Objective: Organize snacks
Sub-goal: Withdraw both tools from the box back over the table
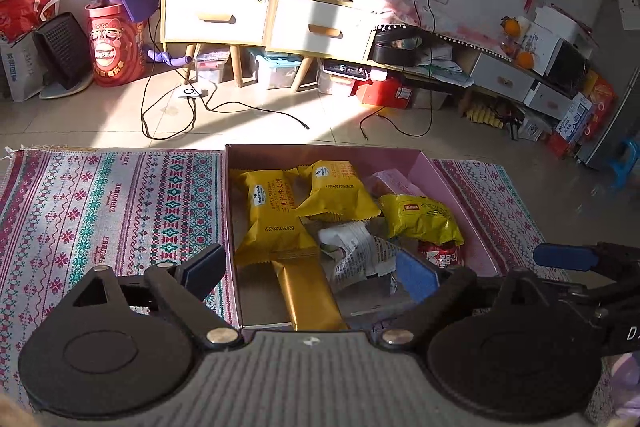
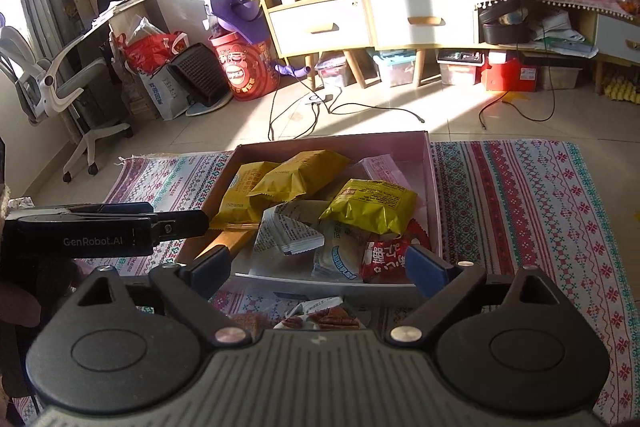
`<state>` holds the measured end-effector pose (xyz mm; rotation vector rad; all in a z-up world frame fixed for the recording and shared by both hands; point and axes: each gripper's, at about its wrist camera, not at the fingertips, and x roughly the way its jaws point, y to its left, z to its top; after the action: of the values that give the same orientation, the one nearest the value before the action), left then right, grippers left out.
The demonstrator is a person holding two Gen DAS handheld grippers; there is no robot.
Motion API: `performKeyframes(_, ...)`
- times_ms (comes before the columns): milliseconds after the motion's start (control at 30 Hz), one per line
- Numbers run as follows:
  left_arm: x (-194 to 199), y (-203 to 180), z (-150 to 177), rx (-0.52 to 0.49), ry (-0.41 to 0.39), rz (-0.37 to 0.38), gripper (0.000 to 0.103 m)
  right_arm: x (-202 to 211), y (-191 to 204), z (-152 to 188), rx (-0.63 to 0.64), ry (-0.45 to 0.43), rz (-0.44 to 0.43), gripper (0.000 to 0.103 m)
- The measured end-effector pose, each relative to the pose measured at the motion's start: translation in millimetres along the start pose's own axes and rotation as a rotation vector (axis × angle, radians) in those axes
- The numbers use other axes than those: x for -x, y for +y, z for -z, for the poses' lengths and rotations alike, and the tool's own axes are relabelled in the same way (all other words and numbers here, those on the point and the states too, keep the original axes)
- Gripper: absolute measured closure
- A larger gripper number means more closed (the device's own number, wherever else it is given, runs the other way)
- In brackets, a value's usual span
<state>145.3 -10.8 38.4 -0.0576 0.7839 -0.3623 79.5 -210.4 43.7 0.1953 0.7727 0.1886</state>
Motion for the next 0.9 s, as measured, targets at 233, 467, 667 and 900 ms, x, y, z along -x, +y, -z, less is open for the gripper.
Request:
performKeyframes(233, 21, 4, 20, 0.01, 0.003, 0.007, 0.005, 14, 11, 14, 0.043, 0.01, 0.023, 0.009)
performKeyframes(467, 35, 5, 35, -0.014, 0.018, -0.001, 0.001, 23, 22, 28, 0.096, 0.028, 0.031, 0.007)
performKeyframes(667, 42, 8, 53, -0.039, 0.036, 0.001, 0.0, 27, 27, 42, 0.127, 0.043, 0.026, 0.005)
performKeyframes(900, 50, 9, 79, -0.059, 0.054, 0.009, 0.0, 28, 27, 59, 0.128, 0.046, 0.004, 0.003)
